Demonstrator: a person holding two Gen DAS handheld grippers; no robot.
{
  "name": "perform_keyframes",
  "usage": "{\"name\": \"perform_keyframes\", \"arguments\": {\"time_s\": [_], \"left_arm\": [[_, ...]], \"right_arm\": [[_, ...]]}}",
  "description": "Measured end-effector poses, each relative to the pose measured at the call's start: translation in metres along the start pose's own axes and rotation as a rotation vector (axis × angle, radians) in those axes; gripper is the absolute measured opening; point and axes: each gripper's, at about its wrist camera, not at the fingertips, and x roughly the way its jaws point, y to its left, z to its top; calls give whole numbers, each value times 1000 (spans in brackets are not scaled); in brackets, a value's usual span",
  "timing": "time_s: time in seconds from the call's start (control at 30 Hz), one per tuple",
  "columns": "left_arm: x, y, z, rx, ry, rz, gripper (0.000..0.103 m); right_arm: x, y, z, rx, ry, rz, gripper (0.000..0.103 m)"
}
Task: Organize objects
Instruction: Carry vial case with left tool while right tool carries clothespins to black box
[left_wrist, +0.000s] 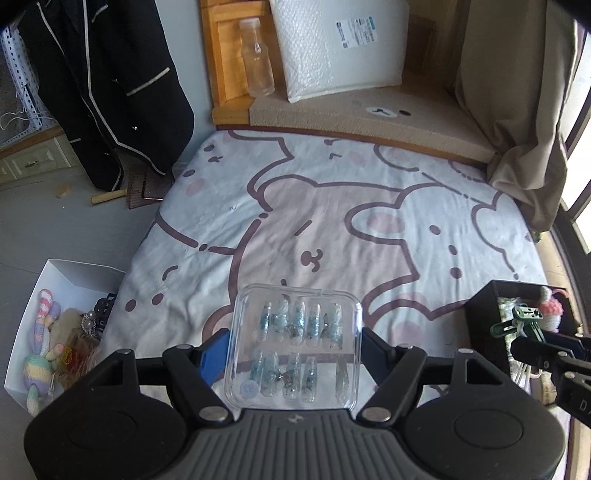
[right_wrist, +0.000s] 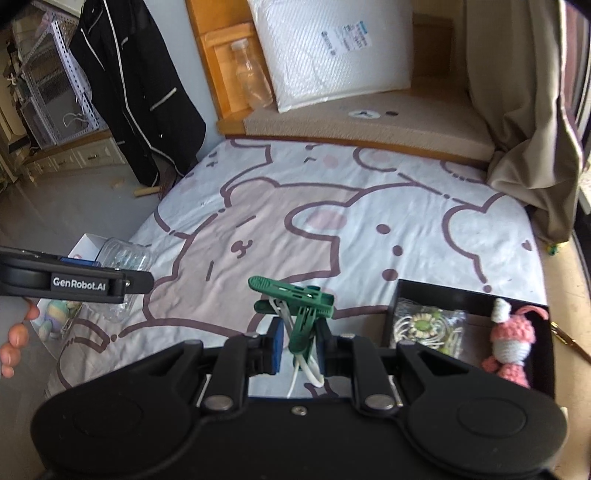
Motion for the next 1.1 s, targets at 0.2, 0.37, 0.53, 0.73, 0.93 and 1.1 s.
{"name": "perform_keyframes", "arguments": {"time_s": [0.2, 0.37, 0.53, 0.73, 0.93, 1.1], "left_arm": [[-22, -17, -4, 10, -23, -20, 74], [-37, -32, -8, 25, -39, -36, 74], [-46, -40, -13, 28, -50, -47, 74], [-58, -44, -17, 26, -72, -48, 74], [-64, -42, -19, 18, -90, -44, 74], [-66, -39, -20, 1, -92, -39, 74]], "right_arm": [[-26, -9, -8, 0, -32, -14, 19], [-41, -14, -11, 6, -55, -7, 19], [-52, -14, -13, 4, -74, -20, 19], [-62, -16, -15, 9, -100, -31, 19], [-67, -15, -15, 7, -115, -24, 19], [-68, -14, -15, 18, -114, -12, 19]]}}
